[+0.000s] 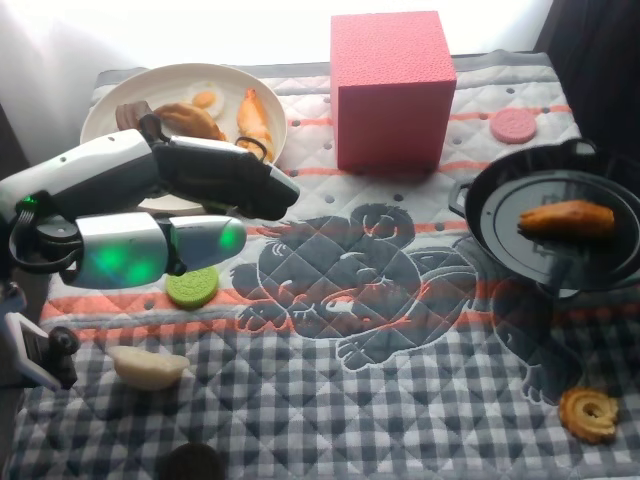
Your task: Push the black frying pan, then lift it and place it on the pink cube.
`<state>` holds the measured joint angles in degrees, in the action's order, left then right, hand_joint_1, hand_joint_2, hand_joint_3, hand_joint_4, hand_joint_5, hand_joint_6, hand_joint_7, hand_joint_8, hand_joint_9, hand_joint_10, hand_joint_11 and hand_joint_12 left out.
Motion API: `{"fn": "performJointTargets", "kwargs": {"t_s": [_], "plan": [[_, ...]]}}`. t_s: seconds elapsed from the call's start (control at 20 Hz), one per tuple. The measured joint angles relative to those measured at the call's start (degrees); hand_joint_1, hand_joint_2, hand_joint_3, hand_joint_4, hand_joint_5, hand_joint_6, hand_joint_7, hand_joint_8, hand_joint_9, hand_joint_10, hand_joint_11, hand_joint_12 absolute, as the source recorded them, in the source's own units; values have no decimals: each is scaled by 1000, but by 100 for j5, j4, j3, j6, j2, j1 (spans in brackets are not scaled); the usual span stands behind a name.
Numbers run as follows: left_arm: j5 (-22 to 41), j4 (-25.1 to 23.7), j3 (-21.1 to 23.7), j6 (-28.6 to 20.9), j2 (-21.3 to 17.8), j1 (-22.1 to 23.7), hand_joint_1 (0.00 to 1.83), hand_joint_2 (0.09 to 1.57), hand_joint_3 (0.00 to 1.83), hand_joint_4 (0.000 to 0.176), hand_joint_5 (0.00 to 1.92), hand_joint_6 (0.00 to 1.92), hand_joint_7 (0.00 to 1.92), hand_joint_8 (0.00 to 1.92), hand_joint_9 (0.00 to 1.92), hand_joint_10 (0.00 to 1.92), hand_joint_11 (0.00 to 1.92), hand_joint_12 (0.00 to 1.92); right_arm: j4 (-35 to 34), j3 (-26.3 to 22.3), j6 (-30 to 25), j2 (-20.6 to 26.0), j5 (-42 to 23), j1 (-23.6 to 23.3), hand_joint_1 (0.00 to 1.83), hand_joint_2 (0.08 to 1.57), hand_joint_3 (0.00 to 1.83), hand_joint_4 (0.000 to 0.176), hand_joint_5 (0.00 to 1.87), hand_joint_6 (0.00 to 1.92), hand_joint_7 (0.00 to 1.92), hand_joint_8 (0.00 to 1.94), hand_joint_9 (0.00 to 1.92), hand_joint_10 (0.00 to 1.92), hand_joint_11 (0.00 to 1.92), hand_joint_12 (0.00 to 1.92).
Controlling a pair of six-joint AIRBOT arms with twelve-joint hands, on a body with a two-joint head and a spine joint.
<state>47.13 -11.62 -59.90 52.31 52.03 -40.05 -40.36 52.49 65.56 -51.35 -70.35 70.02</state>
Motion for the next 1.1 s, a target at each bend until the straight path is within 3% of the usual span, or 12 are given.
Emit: {"fn": "performJointTargets", "kwargs": {"t_s": [0.15,0.3,0.5,0.6,0.75,0.8,0.9,0.95,1.1], "plan": [[7,39,9,0,-4,-13,587,1364,1,0,508,441,671,5,313,808,0,1621,289,-118,-22,166,-299,-2,1408,1341,0,0,1204,1921,1481,1941,1645,1921,1673,1921],[2,48,31,2,-4,-24,559,1385,1,0,487,450,633,7,295,705,0,1562,400,-144,-17,319,-341,-275,1365,1342,0,0,1250,1921,1546,1941,1693,1921,1716,1921],[-24,33,57,4,-7,-122,482,1393,0,0,472,426,592,0,379,457,0,1435,774,-81,-24,398,-271,-782,1499,1296,0,0,1207,1921,1524,1941,1676,1921,1678,1921],[-59,37,57,9,-11,-118,442,1399,0,0,451,476,584,0,410,355,0,1402,798,76,-22,398,26,-1095,1500,1292,0,0,1196,1921,1523,1941,1675,1921,1669,1921],[-48,46,57,9,-13,-131,402,1407,3,3,443,505,600,6,429,349,0,1463,785,374,39,280,444,-1587,1518,1280,0,0,1172,1921,1524,1941,1680,1921,1678,1921],[-44,39,59,9,-13,-146,363,1413,5,10,431,494,583,3,409,334,0,1427,791,479,63,210,605,-1759,1535,1259,0,0,1179,1921,1510,1941,1665,1921,1668,1921],[-57,33,70,9,-17,-168,349,1408,1,4,422,489,565,0,394,333,0,1453,848,750,136,-9,1012,-2186,1570,1237,0,0,1172,1921,1465,1941,1620,1921,1628,1921],[-61,39,70,11,-17,-168,310,1418,5,3,409,479,545,1,387,333,0,1445,868,896,216,-151,1241,-2389,1496,1243,0,0,1200,1921,1494,1941,1632,1921,1633,1921],[-55,59,68,9,-17,-168,452,1393,0,0,462,416,559,8,434,308,0,1418,901,1292,352,-487,1821,-2859,1508,1251,0,0,1228,1921,1469,1941,1611,1921,1634,1921]]}}
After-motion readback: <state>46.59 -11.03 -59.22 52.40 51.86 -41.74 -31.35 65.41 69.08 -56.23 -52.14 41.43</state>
